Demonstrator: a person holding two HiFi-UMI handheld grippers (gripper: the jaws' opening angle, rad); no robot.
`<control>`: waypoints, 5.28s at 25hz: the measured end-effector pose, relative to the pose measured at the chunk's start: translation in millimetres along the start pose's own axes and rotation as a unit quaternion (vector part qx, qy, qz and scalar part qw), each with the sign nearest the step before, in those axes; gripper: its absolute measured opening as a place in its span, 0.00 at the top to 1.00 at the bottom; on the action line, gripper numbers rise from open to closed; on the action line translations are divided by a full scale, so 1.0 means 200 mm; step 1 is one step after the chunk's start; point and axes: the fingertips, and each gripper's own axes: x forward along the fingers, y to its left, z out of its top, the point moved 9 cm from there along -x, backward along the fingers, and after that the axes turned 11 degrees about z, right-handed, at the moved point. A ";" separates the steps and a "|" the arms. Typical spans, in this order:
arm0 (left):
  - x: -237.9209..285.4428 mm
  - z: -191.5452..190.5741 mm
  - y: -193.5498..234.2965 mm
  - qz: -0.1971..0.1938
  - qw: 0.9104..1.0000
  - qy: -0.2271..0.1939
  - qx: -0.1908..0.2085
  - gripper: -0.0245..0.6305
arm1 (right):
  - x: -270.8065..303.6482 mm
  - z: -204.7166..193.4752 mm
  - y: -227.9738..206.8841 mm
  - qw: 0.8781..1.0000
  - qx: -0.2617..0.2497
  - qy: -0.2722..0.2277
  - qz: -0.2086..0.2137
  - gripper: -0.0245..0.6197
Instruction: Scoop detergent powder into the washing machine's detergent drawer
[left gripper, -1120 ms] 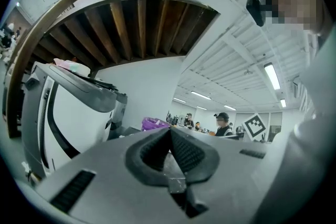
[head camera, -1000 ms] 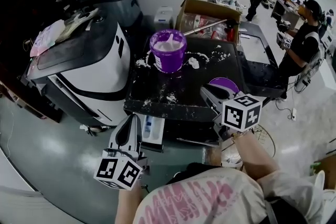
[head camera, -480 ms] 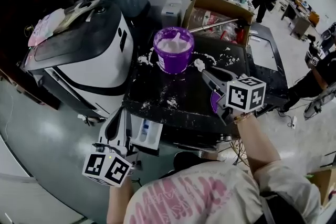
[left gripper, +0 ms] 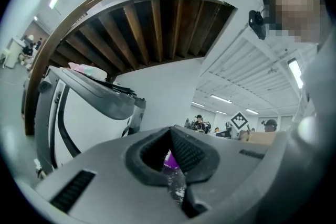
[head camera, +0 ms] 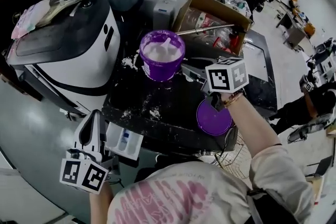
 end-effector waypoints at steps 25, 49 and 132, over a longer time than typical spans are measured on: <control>-0.12 -0.03 0.21 0.080 0.997 0.010 -0.008 0.96 | 0.31 0.35 -0.12 0.967 -0.086 0.238 0.028 0.67; -0.20 -0.05 0.26 0.114 0.993 0.006 -0.012 0.96 | 0.71 0.43 -0.26 0.936 -0.093 0.337 -0.026 0.95; -0.34 -0.03 0.20 0.078 0.997 -0.008 -0.022 0.96 | 0.31 0.32 -0.21 0.975 0.218 -0.020 0.049 0.96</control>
